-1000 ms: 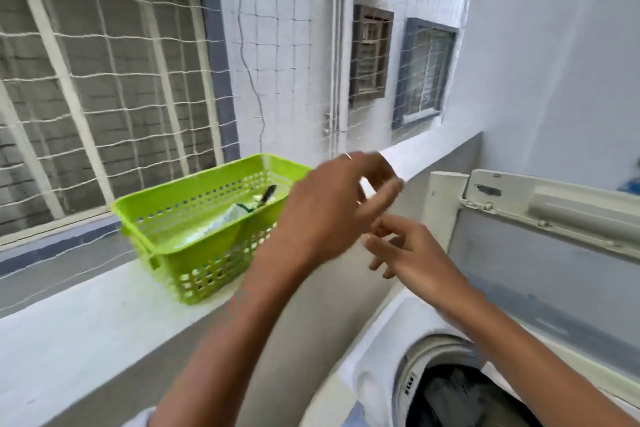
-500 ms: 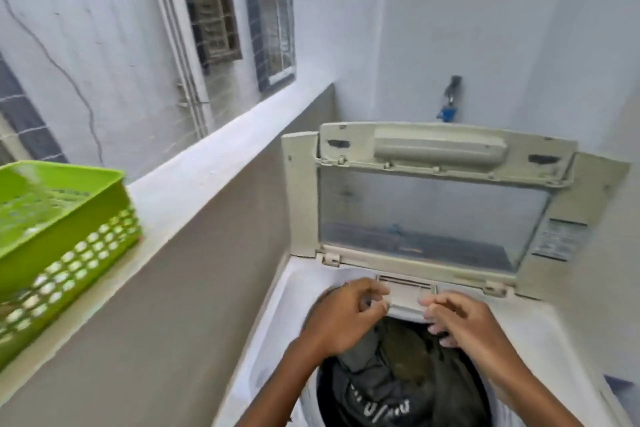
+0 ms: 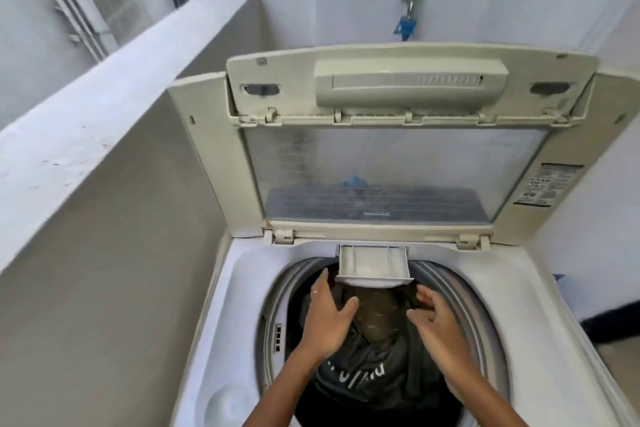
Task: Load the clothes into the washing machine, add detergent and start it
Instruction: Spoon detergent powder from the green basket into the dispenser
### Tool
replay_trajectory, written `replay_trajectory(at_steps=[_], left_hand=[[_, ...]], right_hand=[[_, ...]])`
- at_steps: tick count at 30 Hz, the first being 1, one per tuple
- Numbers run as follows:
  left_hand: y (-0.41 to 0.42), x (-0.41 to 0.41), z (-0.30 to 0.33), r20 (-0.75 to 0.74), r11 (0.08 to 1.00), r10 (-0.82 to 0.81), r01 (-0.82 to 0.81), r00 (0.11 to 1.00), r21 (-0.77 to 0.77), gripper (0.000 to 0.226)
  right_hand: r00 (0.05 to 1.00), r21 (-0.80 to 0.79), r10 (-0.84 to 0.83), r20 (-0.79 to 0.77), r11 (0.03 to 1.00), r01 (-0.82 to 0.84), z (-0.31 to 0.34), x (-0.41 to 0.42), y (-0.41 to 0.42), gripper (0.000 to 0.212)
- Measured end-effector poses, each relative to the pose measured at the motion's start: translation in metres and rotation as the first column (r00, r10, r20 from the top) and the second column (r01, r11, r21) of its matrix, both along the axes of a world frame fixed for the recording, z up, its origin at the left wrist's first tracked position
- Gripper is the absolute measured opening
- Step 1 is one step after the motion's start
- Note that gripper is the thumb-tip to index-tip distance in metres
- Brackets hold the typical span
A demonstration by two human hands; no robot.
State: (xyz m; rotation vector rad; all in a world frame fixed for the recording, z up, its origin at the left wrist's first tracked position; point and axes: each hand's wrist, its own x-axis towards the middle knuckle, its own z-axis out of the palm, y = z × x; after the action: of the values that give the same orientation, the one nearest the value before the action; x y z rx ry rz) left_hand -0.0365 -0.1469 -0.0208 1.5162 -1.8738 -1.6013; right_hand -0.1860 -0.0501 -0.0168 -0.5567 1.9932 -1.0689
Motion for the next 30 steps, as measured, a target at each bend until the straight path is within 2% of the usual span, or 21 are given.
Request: replay_trajectory(at_steps=[4, 16, 30], left_hand=[[0.004, -0.002, -0.015, -0.043, 1.0, 0.016, -0.015, 0.999, 0.02, 0.079], [0.013, -0.011, -0.017, -0.126, 1.0, 0.012, -0.009, 0.992, 0.018, 0.084], [-0.006, -0.027, -0.004, -0.12, 0.998, -0.024, 0.032, 0.993, 0.059, 0.086]], right_hand=[[0.999, -0.018, 0.031, 0.022, 0.999, -0.03, -0.008, 0.006, -0.009, 0.062], [0.999, -0.121, -0.018, 0.045, 0.992, 0.023, -0.017, 0.015, -0.015, 0.073], [0.994, -0.123, 0.076, 0.082, 0.99, -0.065, -0.012, 0.009, -0.04, 0.086]])
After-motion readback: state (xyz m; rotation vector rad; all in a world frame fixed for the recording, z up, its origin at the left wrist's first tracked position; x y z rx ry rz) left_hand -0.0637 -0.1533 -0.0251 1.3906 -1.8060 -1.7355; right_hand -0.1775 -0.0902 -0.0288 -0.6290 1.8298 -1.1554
